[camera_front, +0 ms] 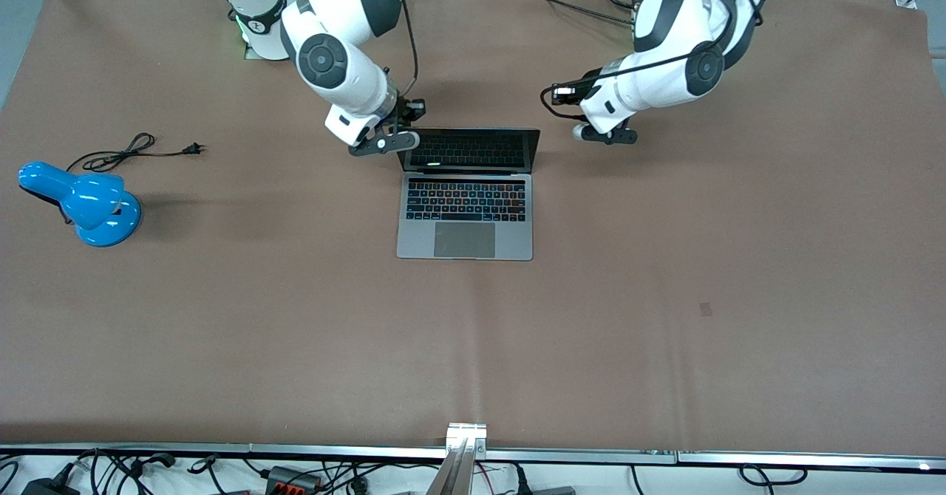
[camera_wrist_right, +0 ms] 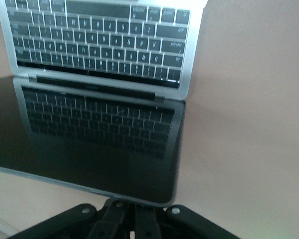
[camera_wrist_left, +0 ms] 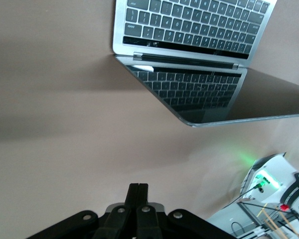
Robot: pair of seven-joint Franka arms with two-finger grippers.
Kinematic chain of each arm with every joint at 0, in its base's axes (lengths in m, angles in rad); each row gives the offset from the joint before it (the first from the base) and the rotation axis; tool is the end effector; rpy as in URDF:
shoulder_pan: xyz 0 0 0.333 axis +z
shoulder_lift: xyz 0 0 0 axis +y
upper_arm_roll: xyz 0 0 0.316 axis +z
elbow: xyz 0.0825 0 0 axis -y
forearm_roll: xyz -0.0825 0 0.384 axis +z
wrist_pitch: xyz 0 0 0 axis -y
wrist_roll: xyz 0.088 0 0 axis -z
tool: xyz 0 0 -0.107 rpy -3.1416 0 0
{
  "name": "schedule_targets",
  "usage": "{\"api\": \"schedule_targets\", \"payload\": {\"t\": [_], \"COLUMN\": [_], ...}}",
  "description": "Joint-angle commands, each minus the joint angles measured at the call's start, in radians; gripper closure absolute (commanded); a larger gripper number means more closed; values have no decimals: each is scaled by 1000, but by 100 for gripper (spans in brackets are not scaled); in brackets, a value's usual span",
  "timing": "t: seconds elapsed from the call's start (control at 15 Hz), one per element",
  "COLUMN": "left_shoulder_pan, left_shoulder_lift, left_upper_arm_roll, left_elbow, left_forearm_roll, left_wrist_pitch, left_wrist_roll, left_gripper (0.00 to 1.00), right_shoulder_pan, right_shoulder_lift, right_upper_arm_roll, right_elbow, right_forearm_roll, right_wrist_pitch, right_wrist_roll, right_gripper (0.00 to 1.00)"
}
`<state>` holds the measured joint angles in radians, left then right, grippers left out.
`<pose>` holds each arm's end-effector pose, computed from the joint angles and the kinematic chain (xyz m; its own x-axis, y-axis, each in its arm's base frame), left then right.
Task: Close laptop with both arms from behind
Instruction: 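Lower both grippers behind the raised laptop lid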
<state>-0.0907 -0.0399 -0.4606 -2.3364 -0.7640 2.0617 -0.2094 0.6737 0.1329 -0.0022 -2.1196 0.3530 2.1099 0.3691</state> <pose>0.3917 -0.2838 0.3427 0.9048 0.0036 -0.4258 0.2028 -0.8829 0.4234 0.4186 0.3533 0.3412 0.9603 0.1192 -0.2522 0.0717 -0.9792 -0.1900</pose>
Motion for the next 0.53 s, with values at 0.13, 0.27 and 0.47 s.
{"api": "schedule_targets", "payload": {"t": [0.13,0.27,0.47], "left_shoulder_pan": [3,2,3], "left_shoulder_lift": [104,179,264], "left_upper_arm_roll": [-39,-38,-33], "left_elbow": [61,148,227], "left_forearm_roll": [-26,-25,-9], "left_wrist_pitch": [93,97,100], "left_wrist_roll": [-19,-39,-62], "left_gripper": [100,100,100], "right_shoulder_pan": [-68,-83,-99], "right_shoulder_lift": [-13,-13,11], "right_upper_arm_roll": [1,1,1], "right_elbow": [-3,-3,9], "right_forearm_roll": [11,9,9], "right_wrist_pitch": [44,59,105], "right_wrist_roll": [13,11,13], "right_gripper": [100,100,100]}}
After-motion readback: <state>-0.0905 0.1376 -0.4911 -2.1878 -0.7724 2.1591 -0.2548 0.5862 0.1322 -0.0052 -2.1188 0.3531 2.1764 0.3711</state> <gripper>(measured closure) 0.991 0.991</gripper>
